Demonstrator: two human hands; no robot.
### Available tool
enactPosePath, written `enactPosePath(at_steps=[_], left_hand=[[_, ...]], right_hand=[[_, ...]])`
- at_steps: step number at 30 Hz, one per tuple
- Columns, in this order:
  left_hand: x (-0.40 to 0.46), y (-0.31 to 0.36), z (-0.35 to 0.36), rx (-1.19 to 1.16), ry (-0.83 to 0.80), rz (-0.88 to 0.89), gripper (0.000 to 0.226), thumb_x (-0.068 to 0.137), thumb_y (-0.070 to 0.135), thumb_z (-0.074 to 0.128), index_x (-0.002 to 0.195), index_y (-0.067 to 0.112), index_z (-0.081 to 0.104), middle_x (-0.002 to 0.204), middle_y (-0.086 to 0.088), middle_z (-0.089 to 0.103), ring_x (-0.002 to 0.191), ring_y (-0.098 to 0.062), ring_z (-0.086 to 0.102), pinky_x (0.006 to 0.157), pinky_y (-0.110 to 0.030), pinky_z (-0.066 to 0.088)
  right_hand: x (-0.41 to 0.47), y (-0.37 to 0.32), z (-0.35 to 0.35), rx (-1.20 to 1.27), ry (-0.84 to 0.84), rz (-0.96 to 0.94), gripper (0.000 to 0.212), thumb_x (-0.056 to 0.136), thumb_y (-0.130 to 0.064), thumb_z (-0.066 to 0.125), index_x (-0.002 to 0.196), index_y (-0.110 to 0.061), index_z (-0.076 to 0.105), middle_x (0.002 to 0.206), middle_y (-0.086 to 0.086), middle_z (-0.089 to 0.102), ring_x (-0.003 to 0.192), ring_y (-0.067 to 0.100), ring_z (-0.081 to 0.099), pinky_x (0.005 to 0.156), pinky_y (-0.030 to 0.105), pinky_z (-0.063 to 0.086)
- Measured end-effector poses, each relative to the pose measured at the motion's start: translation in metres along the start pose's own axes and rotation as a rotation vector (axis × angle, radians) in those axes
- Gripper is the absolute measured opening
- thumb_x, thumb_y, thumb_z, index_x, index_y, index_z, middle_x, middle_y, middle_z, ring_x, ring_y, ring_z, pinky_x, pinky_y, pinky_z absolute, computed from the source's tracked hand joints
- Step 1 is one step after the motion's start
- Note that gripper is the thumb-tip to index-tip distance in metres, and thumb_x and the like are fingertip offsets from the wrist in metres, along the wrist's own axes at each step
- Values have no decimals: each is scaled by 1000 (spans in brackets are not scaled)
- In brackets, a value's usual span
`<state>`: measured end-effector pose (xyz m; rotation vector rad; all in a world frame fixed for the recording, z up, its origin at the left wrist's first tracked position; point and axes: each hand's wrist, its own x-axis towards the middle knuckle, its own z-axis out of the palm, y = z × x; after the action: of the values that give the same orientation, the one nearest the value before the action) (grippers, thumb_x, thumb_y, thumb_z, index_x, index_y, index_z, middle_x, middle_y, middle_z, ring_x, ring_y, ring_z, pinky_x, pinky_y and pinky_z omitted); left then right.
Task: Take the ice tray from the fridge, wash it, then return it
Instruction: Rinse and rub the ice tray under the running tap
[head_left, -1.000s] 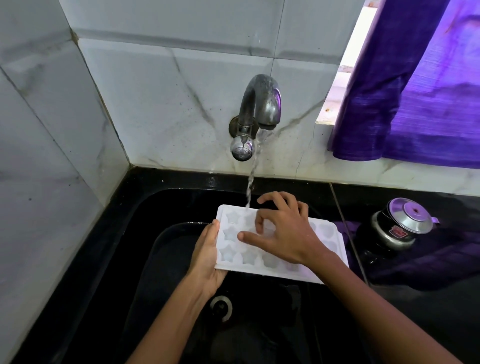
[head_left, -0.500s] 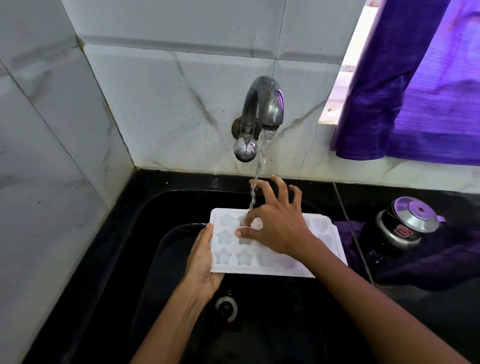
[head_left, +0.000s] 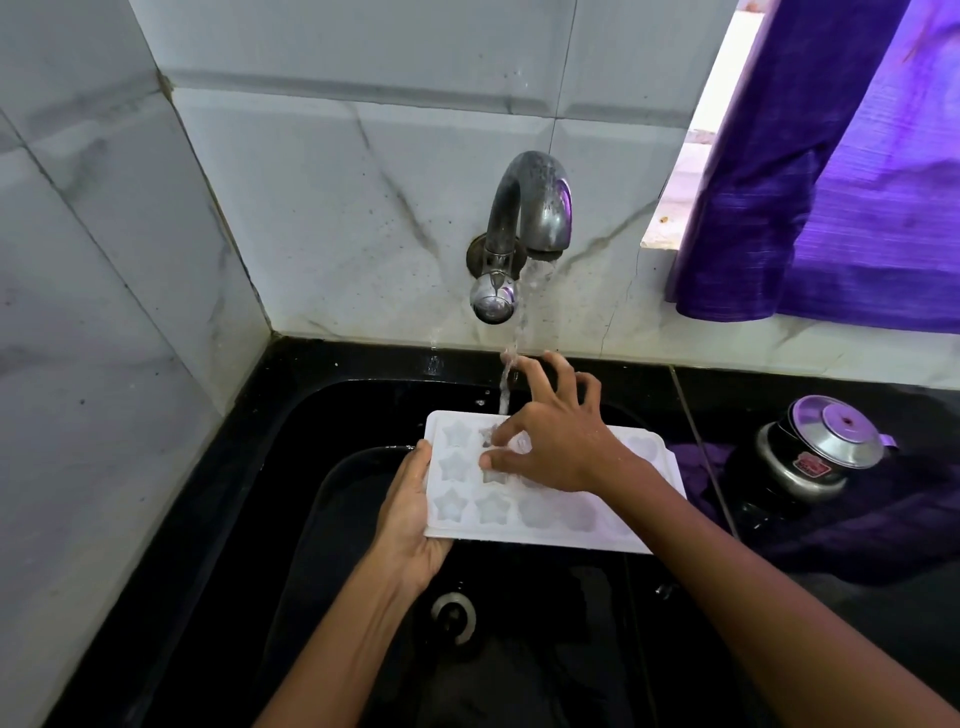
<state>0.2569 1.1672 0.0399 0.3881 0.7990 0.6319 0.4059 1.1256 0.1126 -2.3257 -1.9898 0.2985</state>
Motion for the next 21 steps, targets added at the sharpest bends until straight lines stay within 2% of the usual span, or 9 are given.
enactPosePath(at_steps=[2,6,9,12,14,16,21], left_hand=[[3,-1,1,1,14,1,49,98,39,42,132,5,53,123,-22,63,108,-37,63,77,-48,59],[6,0,9,13,12,15,45,99,38,42,128,7,55,118,-20,67,99,-35,68,72,-47,60],[8,1,17,-3,14,32,46,99,37,41,129,5,55,119,-22,65,92,-31,69,70,-42,61],[11,-2,20,-1,-1,18,47,99,38,41,127,4,56,116,-23,66,85,-29,70,68,-40,61],[11,-4,21,28,-3,27,45,99,37,42,123,4,58,111,-22,68,80,-28,72,66,-39,61],[12,-7,21,62,0,28,45,99,38,43,125,4,58,112,-21,69,84,-28,71,71,-40,60],[10,-12,20,70,-2,14,46,99,38,43,126,4,57,114,-21,68,87,-29,70,73,-42,58]], right_hand=[[1,1,1,22,36,4,32,75,-60,65,93,-35,74,156,-9,6,141,27,-8,111,53,4],[-3,3,-2,162,280,108,26,57,-56,80,71,-34,75,148,-19,25,137,19,5,105,43,9],[-10,1,1,158,225,74,20,67,-53,75,77,-36,74,151,-17,18,138,21,0,106,43,6],[-18,-1,1,34,156,48,26,78,-60,60,90,-40,72,155,-13,3,140,24,-12,108,47,-1],[-20,-3,-2,-47,114,47,33,77,-65,57,94,-40,70,156,-13,-5,140,25,-19,109,49,-5],[-22,-4,-6,-81,74,52,38,74,-67,59,94,-37,70,156,-12,-8,139,25,-23,109,50,-8],[-22,-6,-8,-135,24,88,48,70,-70,60,95,-31,70,157,-10,-6,140,28,-21,110,52,-8]])
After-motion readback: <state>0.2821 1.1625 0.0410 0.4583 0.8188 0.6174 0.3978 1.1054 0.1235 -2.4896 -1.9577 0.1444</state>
